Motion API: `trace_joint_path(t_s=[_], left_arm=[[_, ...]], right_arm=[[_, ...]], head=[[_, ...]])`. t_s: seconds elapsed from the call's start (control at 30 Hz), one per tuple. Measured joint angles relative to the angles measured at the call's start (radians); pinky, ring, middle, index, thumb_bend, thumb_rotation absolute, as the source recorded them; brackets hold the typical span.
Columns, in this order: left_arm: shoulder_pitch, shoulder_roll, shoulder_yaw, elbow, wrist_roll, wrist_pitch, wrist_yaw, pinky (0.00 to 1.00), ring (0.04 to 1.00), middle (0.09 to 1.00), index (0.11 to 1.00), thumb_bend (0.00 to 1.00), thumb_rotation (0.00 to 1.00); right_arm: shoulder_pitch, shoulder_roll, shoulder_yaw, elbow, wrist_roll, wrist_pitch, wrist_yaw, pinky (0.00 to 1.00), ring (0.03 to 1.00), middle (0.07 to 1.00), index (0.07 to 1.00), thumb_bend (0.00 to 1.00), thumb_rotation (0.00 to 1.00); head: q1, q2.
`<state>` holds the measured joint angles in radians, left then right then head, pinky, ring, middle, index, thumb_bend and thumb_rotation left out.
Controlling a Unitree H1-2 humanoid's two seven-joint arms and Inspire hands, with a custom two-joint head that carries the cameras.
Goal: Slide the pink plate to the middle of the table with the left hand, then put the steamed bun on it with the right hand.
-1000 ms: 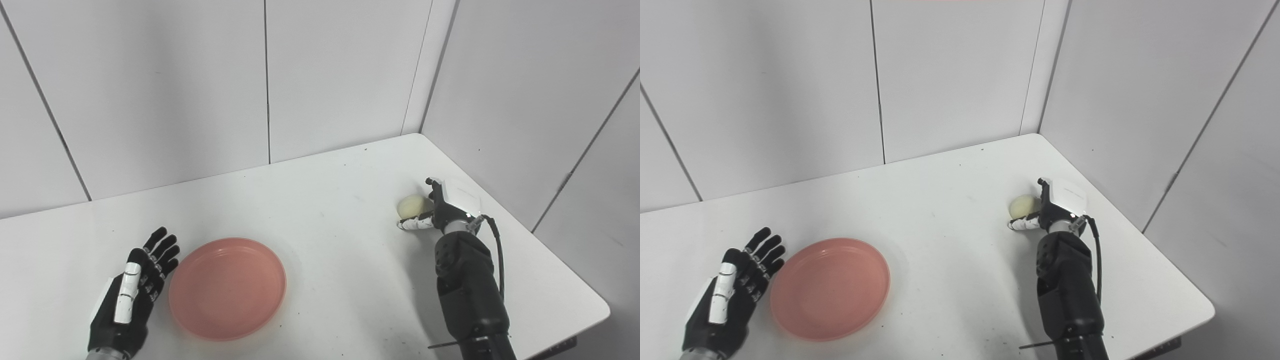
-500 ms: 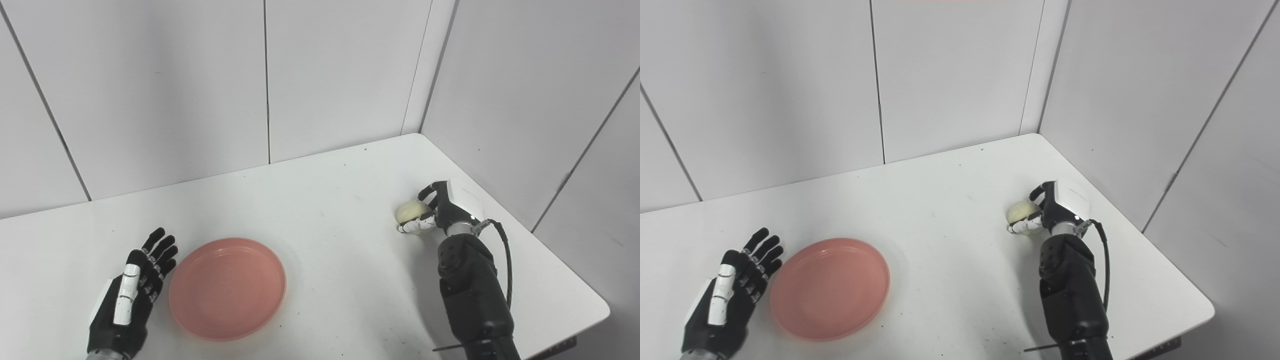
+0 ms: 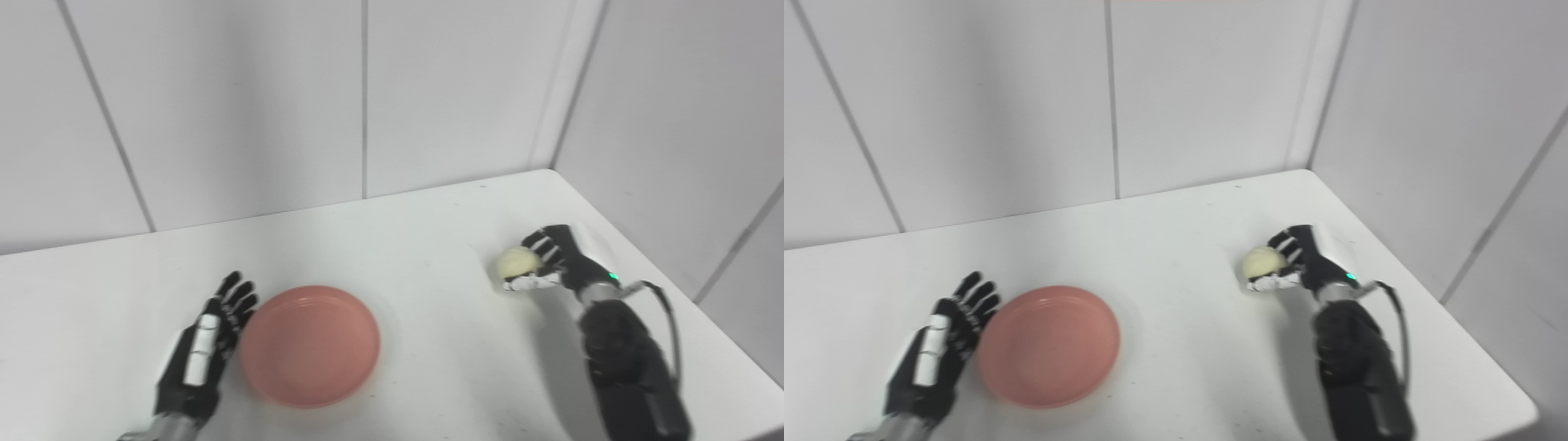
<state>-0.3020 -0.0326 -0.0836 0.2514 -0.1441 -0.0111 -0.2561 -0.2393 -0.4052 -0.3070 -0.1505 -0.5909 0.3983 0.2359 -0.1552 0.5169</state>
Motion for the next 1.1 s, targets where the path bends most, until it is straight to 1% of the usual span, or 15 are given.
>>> trace_joint_path(t_s=[0.07, 0.1, 0.13, 0.17, 0.2, 0.23, 0.27, 0.33, 0.37, 0.43, 0.57, 0.67, 0.83, 1.03, 1.1], left_arm=[[0.000, -0.017, -0.005, 0.000, 0.013, -0.001, 0.021, 0.97, 0.944, 0.939, 0.925, 0.62, 0.92], [0.000, -0.031, -0.011, 0.000, 0.019, -0.001, 0.030, 0.97, 0.945, 0.938, 0.925, 0.62, 0.92], [0.000, -0.034, -0.011, 0.001, 0.019, -0.001, 0.031, 0.97, 0.946, 0.938, 0.926, 0.62, 0.91], [0.000, -0.042, -0.013, 0.002, 0.019, -0.001, 0.033, 0.97, 0.946, 0.938, 0.926, 0.62, 0.91], [0.000, -0.050, -0.014, 0.004, 0.020, -0.001, 0.036, 0.99, 0.950, 0.939, 0.927, 0.62, 0.92], [0.000, -0.054, -0.016, 0.006, 0.021, -0.002, 0.040, 0.99, 0.952, 0.939, 0.927, 0.62, 0.93], [-0.001, -0.058, -0.019, 0.011, 0.025, -0.005, 0.046, 1.00, 0.954, 0.939, 0.926, 0.63, 0.93], [-0.007, -0.062, -0.027, 0.024, 0.047, -0.017, 0.056, 0.99, 0.952, 0.935, 0.921, 0.65, 0.93], [-0.011, -0.064, -0.030, 0.032, 0.055, -0.024, 0.062, 0.98, 0.950, 0.932, 0.919, 0.65, 0.92], [-0.023, -0.074, -0.031, 0.052, 0.066, -0.040, 0.075, 0.98, 0.952, 0.934, 0.921, 0.65, 0.93], [-0.043, -0.090, -0.037, 0.088, 0.088, -0.065, 0.092, 0.98, 0.949, 0.935, 0.923, 0.64, 0.94], [-0.046, -0.098, -0.042, 0.096, 0.092, -0.082, 0.097, 0.98, 0.950, 0.939, 0.925, 0.63, 0.96], [-0.046, -0.102, -0.040, 0.098, 0.092, -0.085, 0.099, 1.00, 0.959, 0.947, 0.933, 0.63, 0.95], [-0.046, -0.108, -0.040, 0.097, 0.092, -0.085, 0.100, 1.00, 0.958, 0.947, 0.934, 0.63, 0.97], [-0.045, -0.108, -0.041, 0.096, 0.092, -0.085, 0.100, 1.00, 0.957, 0.945, 0.933, 0.63, 0.96]], right_arm=[[0.003, -0.008, 0.009, -0.032, 0.063, -0.020, -0.001, 0.33, 0.382, 0.452, 0.520, 0.52, 0.00], [0.004, -0.012, 0.019, -0.052, 0.098, -0.031, -0.002, 0.34, 0.386, 0.454, 0.518, 0.52, 0.00], [0.004, -0.013, 0.022, -0.056, 0.105, -0.035, -0.002, 0.34, 0.389, 0.455, 0.517, 0.52, 0.00], [0.007, -0.014, 0.029, -0.066, 0.118, -0.037, -0.004, 0.34, 0.389, 0.456, 0.517, 0.52, 0.00], [0.011, -0.016, 0.041, -0.079, 0.137, -0.040, -0.004, 0.33, 0.383, 0.454, 0.519, 0.52, 0.00], [0.016, -0.018, 0.054, -0.088, 0.155, -0.049, -0.004, 0.33, 0.381, 0.454, 0.520, 0.52, 0.00], [0.020, -0.019, 0.064, -0.097, 0.174, -0.058, -0.004, 0.32, 0.378, 0.456, 0.518, 0.52, 0.00], [0.027, -0.018, 0.091, -0.123, 0.213, -0.066, -0.001, 0.32, 0.379, 0.463, 0.513, 0.52, 0.00], [0.028, -0.018, 0.104, -0.132, 0.222, -0.068, 0.001, 0.32, 0.378, 0.463, 0.513, 0.52, 0.00], [0.028, -0.018, 0.132, -0.155, 0.235, -0.070, 0.005, 0.32, 0.378, 0.464, 0.511, 0.52, 0.00], [0.031, -0.003, 0.187, -0.212, 0.240, -0.069, 0.006, 0.32, 0.375, 0.463, 0.514, 0.52, 0.00], [0.035, 0.008, 0.228, -0.220, 0.255, -0.072, 0.008, 0.32, 0.378, 0.461, 0.515, 0.52, 0.00], [0.038, 0.018, 0.308, -0.219, 0.273, -0.115, 0.021, 0.30, 0.362, 0.452, 0.519, 0.52, 0.00], [-0.009, 0.053, 0.393, -0.224, 0.239, -0.110, 0.035, 0.32, 0.381, 0.442, 0.525, 0.52, 0.00], [-0.020, 0.062, 0.416, -0.223, 0.227, -0.107, 0.038, 0.32, 0.386, 0.443, 0.525, 0.52, 0.00]], head=[[0.014, 0.003], [0.054, 0.012], [0.093, 0.018], [0.094, 0.018], [0.124, 0.020], [0.125, 0.020], [0.158, 0.018], [0.183, 0.018], [0.210, 0.018], [0.230, 0.020], [0.244, 0.020], [0.246, 0.021], [0.244, 0.023], [0.218, 0.022], [0.218, 0.022]])
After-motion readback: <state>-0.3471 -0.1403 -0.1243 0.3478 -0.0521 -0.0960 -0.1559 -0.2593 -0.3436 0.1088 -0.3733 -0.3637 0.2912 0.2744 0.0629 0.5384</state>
